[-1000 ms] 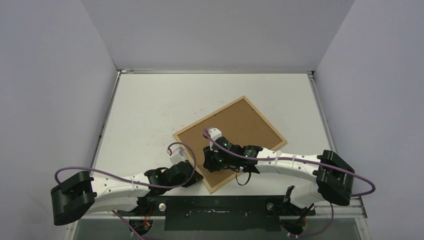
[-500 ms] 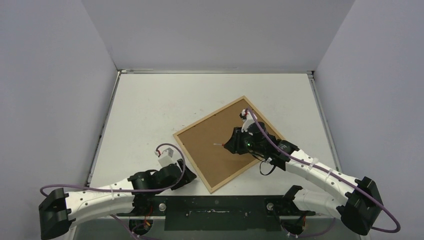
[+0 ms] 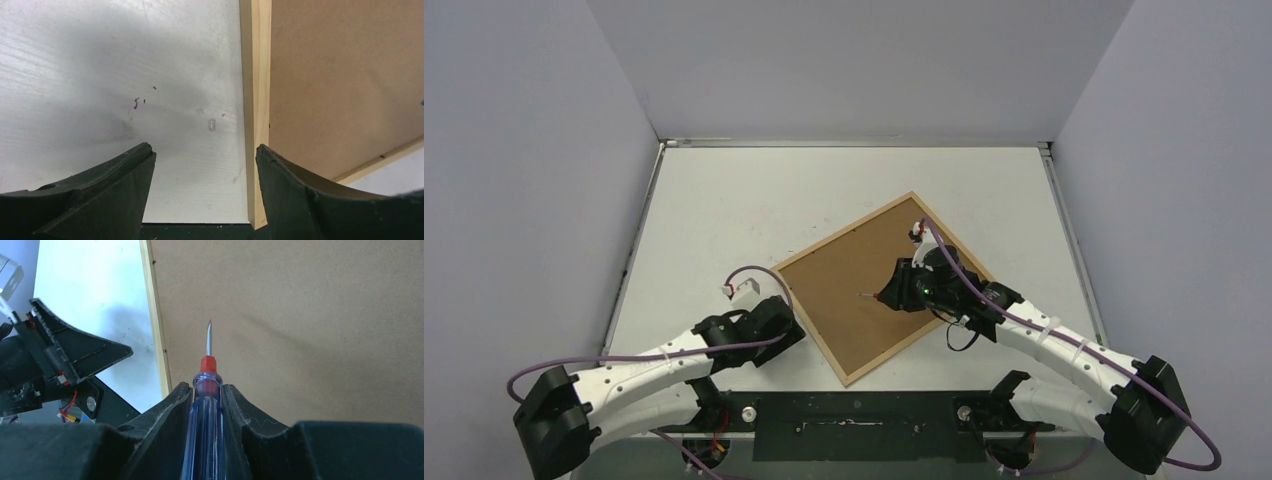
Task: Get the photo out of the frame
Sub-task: Release the photo frame item from the photo frame.
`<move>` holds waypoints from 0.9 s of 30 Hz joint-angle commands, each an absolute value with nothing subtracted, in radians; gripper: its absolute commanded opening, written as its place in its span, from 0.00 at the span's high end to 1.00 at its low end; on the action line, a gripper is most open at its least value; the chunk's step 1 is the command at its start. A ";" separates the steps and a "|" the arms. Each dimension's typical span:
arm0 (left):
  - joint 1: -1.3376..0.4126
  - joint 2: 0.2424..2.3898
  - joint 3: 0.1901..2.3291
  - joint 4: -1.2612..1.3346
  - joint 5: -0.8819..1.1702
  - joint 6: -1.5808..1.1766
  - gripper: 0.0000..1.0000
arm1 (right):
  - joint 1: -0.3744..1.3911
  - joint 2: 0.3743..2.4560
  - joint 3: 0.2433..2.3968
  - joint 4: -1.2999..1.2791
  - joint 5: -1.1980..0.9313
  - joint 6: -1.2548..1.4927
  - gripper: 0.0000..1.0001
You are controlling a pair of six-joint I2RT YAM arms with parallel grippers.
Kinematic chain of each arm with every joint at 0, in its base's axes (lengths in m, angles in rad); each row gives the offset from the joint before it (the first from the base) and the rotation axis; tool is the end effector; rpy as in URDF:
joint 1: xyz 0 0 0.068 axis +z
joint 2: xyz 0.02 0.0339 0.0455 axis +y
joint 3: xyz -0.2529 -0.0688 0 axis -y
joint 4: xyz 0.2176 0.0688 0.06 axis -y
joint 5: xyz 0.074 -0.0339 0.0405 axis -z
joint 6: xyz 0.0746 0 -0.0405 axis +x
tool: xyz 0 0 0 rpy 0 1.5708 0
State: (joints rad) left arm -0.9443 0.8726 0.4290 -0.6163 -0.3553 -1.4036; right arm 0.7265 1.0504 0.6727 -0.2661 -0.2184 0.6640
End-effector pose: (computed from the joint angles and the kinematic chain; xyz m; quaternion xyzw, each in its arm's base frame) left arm 0.1090 -0.1064 0.1425 -0.2603 0.9172 -0.1633 0.2538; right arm 0.1657 0.1689 0.2203 -0.0765 0.8872 0.3595 0.2788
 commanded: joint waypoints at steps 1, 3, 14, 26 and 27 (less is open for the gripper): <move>-0.874 1.004 0.533 -0.585 -0.303 -1.370 0.28 | 0.718 1.010 0.685 -0.243 -0.229 0.667 1.00; -0.807 1.061 0.550 -0.538 -0.244 -1.343 0.27 | 0.718 1.008 0.687 -0.245 -0.235 0.667 1.00; -0.643 1.318 0.640 -0.392 -0.149 -1.256 0.30 | 0.713 0.999 0.694 -0.247 -0.257 0.674 1.00; -0.638 1.445 0.679 -0.442 -0.177 -1.168 0.56 | 0.713 1.006 0.701 -0.242 -0.262 0.682 1.00; -0.639 1.457 0.680 -0.448 -0.179 -1.160 0.60 | 0.713 1.007 0.702 -0.238 -0.262 0.683 1.00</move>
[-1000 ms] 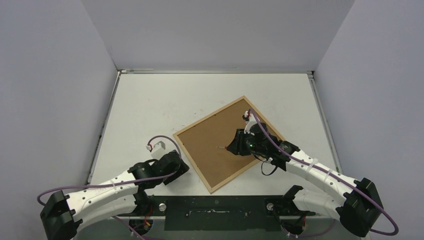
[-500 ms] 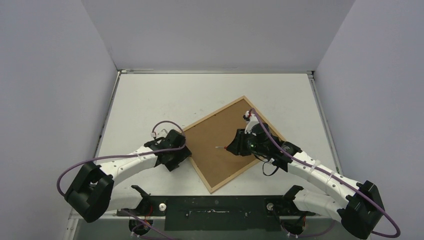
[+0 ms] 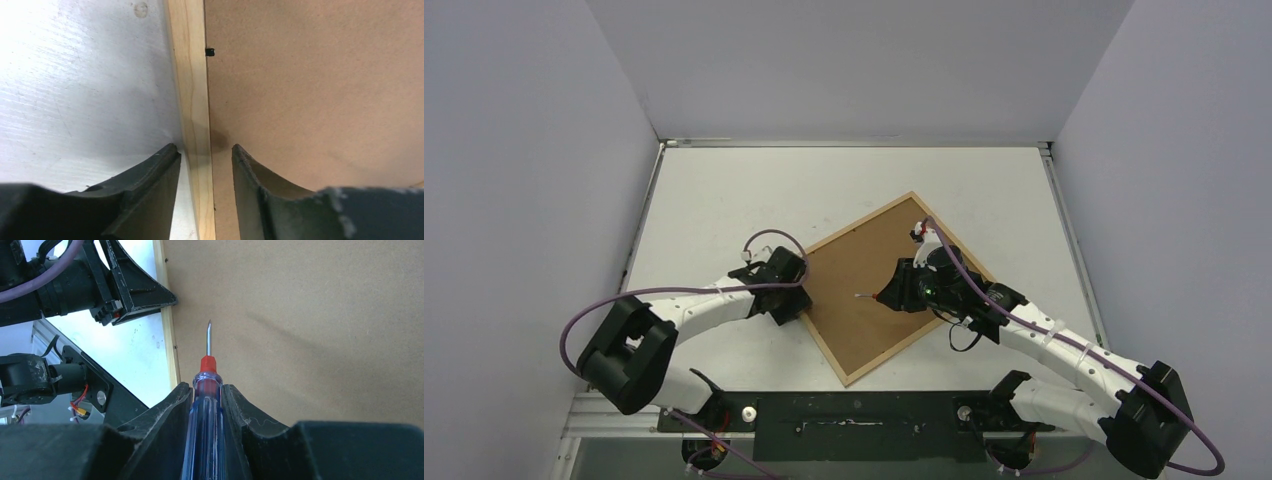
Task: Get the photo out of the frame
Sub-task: Release the photo frame item from the photo frame.
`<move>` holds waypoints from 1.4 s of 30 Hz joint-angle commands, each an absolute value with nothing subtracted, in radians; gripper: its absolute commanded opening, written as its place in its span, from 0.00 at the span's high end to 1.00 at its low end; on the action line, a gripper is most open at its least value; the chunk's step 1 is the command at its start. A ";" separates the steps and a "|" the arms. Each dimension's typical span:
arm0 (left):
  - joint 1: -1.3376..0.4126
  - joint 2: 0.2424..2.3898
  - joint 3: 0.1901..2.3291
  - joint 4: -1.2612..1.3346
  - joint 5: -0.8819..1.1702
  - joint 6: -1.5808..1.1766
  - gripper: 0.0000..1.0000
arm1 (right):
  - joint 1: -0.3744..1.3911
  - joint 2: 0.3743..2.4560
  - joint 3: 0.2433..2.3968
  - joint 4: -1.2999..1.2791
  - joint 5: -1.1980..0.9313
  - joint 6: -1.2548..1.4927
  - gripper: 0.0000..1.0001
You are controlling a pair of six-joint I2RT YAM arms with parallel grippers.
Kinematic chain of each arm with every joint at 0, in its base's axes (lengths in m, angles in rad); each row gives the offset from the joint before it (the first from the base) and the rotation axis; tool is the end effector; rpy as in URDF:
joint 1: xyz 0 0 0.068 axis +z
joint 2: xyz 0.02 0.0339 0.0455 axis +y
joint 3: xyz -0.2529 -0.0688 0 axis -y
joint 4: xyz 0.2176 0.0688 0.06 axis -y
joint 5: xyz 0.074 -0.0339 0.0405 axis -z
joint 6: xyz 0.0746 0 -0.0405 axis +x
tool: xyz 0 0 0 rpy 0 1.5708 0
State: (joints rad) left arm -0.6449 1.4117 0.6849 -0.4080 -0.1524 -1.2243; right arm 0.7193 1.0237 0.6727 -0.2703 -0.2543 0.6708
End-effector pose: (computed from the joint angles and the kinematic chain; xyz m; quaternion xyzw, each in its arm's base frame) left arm 0.2024 -0.1381 0.1295 -0.2939 0.9282 -0.1293 0.1879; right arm 0.1624 0.1672 0.2259 -0.0793 0.8806 0.3770 0.2760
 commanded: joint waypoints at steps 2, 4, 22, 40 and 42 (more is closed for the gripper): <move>-0.639 1.476 0.686 -0.459 -0.179 -1.136 0.65 | 0.713 1.013 0.703 -0.234 -0.265 0.686 1.00; -0.641 1.496 0.695 -0.466 -0.178 -1.106 0.66 | 0.713 1.017 0.705 -0.228 -0.271 0.684 1.00; -0.633 1.433 0.667 -0.342 -0.092 -0.639 1.00 | 0.708 1.092 0.687 -0.081 -0.359 0.742 1.00; -0.473 1.456 0.660 -0.097 0.249 -0.325 1.00 | 0.616 1.407 0.760 0.220 -0.553 0.804 1.00; -0.466 1.456 0.658 -0.088 0.257 -0.321 1.00 | 0.608 1.462 0.777 0.267 -0.579 0.815 1.00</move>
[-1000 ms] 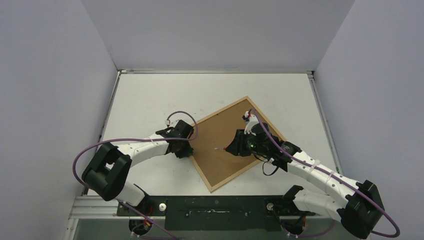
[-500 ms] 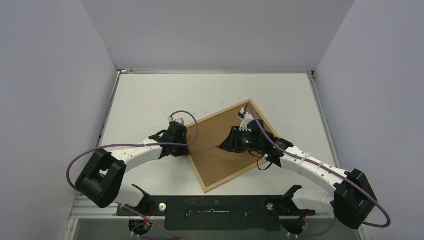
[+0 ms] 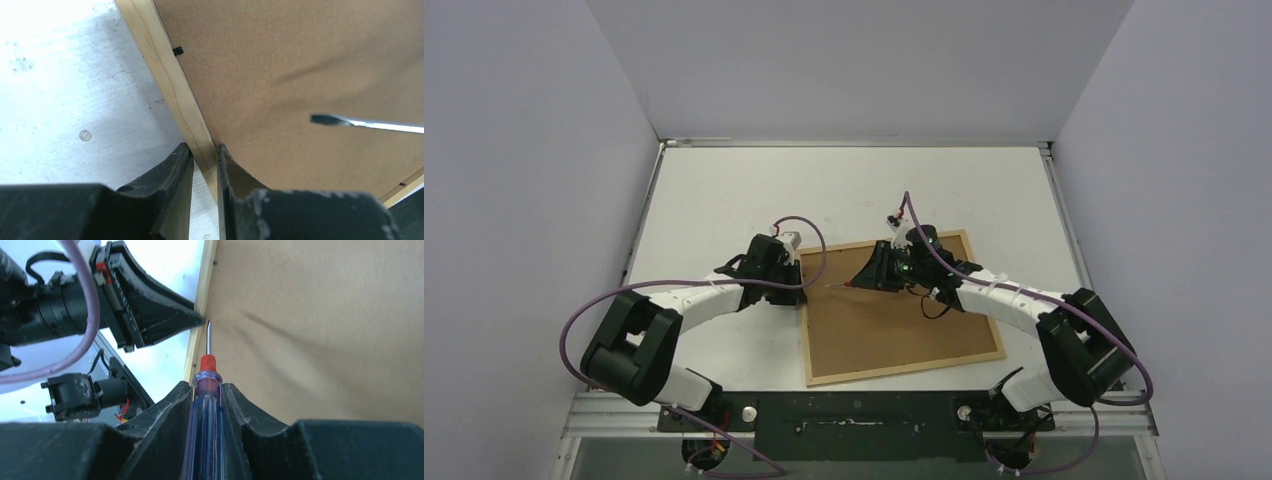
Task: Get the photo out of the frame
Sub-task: Release the photo frame item from the photo frame.
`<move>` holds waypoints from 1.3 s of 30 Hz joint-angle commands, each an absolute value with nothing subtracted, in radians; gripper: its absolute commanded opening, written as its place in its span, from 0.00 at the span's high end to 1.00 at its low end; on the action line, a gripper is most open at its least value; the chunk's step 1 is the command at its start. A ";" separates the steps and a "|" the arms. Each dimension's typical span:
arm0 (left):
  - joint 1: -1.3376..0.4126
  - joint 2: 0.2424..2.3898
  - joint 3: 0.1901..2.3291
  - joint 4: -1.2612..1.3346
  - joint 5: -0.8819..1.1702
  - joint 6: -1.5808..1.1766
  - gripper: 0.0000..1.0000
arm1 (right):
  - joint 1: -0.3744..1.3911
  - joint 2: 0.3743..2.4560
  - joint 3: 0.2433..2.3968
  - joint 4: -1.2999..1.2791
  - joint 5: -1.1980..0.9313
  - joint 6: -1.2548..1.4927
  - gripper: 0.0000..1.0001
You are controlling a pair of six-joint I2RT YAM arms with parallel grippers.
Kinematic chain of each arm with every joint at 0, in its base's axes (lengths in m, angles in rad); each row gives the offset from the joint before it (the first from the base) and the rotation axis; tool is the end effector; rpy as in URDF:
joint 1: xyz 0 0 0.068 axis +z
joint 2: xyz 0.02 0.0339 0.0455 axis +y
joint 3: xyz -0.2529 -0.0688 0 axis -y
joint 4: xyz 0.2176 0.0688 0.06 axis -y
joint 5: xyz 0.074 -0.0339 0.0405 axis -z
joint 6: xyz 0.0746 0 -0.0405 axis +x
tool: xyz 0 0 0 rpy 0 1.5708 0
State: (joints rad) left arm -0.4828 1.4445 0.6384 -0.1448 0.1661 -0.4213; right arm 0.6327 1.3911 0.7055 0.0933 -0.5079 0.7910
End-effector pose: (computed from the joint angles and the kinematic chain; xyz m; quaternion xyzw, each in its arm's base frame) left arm 0.2315 -0.1353 0.1288 0.0545 0.9478 -0.2038 0.2389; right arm 0.2178 0.2047 0.1933 -0.0501 0.8610 0.4651 0.1996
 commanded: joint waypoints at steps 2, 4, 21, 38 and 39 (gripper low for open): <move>-0.464 1.457 0.653 -0.082 0.256 -0.317 1.00 | 0.602 1.513 0.797 0.293 -0.589 0.813 1.00; -0.461 1.460 0.649 -0.081 0.252 -0.320 1.00 | 0.594 1.556 0.811 0.319 -0.588 0.818 1.00; -0.459 1.420 0.549 -0.023 0.198 -0.426 1.00 | 0.556 1.848 0.902 0.514 -0.720 0.862 1.00; -0.460 1.414 0.535 -0.015 0.193 -0.428 1.00 | 0.551 1.914 0.935 0.476 -0.754 0.818 1.00; -0.460 1.414 0.535 -0.016 0.192 -0.429 1.00 | 0.550 1.916 0.937 0.476 -0.755 0.817 1.00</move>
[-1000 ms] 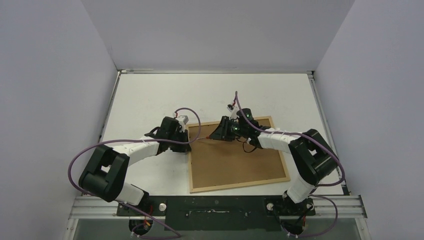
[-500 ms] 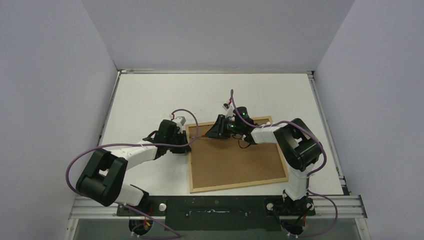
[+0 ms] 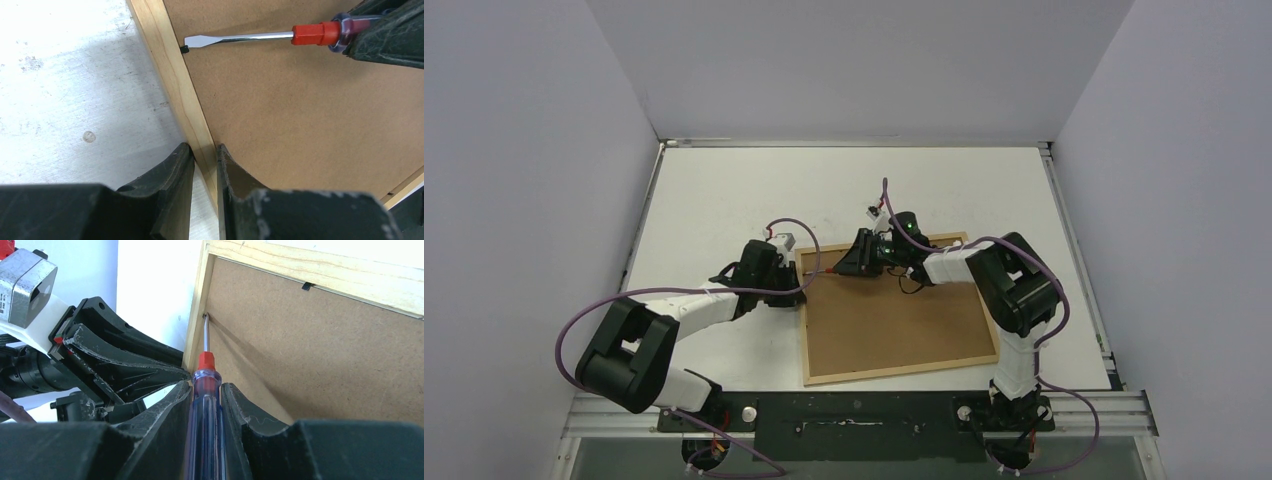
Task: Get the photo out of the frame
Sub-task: Release the photo frame item from the photo frame.
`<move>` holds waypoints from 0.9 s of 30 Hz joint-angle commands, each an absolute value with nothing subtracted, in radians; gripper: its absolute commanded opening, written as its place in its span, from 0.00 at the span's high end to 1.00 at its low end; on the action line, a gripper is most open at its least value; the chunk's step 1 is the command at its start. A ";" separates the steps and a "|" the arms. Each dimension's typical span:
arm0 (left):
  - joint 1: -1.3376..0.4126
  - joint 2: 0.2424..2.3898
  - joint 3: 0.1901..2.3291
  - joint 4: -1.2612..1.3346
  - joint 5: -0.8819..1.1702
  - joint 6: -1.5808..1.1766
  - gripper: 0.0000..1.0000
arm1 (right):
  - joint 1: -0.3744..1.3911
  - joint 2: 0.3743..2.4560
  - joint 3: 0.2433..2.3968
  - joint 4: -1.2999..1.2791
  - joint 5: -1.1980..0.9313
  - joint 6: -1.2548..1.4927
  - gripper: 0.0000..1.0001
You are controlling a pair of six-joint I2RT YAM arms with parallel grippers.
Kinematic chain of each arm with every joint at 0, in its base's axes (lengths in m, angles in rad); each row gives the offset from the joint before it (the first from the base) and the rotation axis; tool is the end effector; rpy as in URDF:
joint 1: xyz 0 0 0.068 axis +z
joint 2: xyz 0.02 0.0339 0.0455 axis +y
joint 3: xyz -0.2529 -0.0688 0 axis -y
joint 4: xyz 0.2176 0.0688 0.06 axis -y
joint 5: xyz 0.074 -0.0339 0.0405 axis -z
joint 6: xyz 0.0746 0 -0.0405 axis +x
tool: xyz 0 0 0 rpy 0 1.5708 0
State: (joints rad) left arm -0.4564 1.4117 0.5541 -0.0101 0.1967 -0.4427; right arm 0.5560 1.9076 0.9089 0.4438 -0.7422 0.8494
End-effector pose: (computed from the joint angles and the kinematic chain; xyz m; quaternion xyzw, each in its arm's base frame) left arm 0.2295 -0.1289 0.1256 0.0402 0.9341 -0.2319 0.2686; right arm 0.2974 0.2442 0.1338 -0.0555 0.8313 0.5347 0.1411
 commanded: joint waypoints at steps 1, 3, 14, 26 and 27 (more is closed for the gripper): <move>-0.460 1.413 0.535 -0.017 0.193 -0.429 1.00 | 0.551 1.919 0.937 0.477 -0.755 0.818 1.00; -0.460 1.411 0.533 -0.017 0.193 -0.430 1.00 | 0.550 1.922 0.937 0.478 -0.757 0.818 1.00; -0.460 1.409 0.529 -0.014 0.194 -0.428 1.00 | 0.554 1.940 0.954 0.489 -0.783 0.817 1.00; -0.460 1.411 0.528 -0.014 0.202 -0.421 1.00 | 0.572 1.967 0.991 0.479 -0.784 0.821 1.00; -0.460 1.410 0.527 -0.014 0.202 -0.419 1.00 | 0.577 1.968 0.994 0.477 -0.783 0.820 1.00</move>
